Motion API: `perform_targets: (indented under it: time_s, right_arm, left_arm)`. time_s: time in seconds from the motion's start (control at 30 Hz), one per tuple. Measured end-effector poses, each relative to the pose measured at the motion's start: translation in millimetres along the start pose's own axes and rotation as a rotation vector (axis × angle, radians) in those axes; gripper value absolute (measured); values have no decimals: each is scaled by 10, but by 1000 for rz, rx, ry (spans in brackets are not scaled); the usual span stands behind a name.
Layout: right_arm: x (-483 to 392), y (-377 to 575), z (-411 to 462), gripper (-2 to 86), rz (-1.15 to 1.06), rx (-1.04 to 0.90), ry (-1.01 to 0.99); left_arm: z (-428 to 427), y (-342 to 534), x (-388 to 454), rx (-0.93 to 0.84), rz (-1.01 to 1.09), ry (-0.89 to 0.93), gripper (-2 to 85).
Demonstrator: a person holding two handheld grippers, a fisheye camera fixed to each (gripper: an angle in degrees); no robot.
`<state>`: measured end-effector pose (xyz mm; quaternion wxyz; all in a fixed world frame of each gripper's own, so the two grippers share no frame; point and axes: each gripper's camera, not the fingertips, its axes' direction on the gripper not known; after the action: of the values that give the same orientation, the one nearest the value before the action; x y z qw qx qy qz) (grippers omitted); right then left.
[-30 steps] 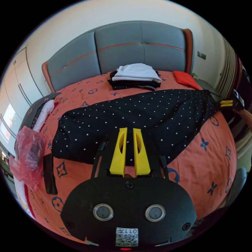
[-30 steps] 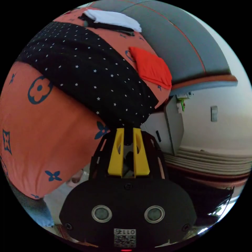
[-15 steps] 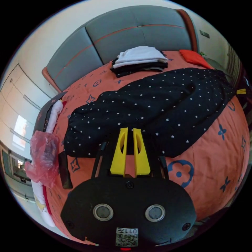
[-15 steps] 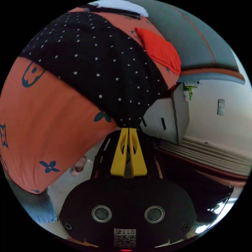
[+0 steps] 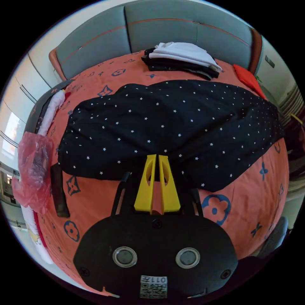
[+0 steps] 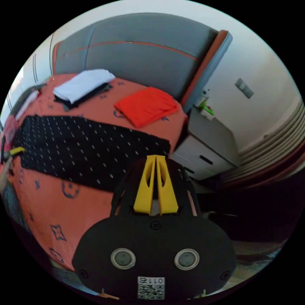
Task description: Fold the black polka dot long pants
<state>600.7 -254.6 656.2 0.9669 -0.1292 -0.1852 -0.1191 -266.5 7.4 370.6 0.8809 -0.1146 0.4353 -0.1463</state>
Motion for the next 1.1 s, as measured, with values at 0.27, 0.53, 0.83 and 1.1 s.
perform_targets:
  time_s: [0.27,0.53,0.83,1.1]
  right_arm:
    - [117,-86,937,17,-9,-208,153]
    - [757,708,-3,97,312,-24,50]
    - [1319,1986,-153,148,765,97,-529]
    - [1471,2291,267,130,1066,151,-765]
  left_arm:
    - [120,107,114,19,24,-9,4]
    - [157,178,272,41,52,-53,2]
    - [-260,455,400,316,89,-52,2]
    - [-420,607,937,330,283,14,-1]
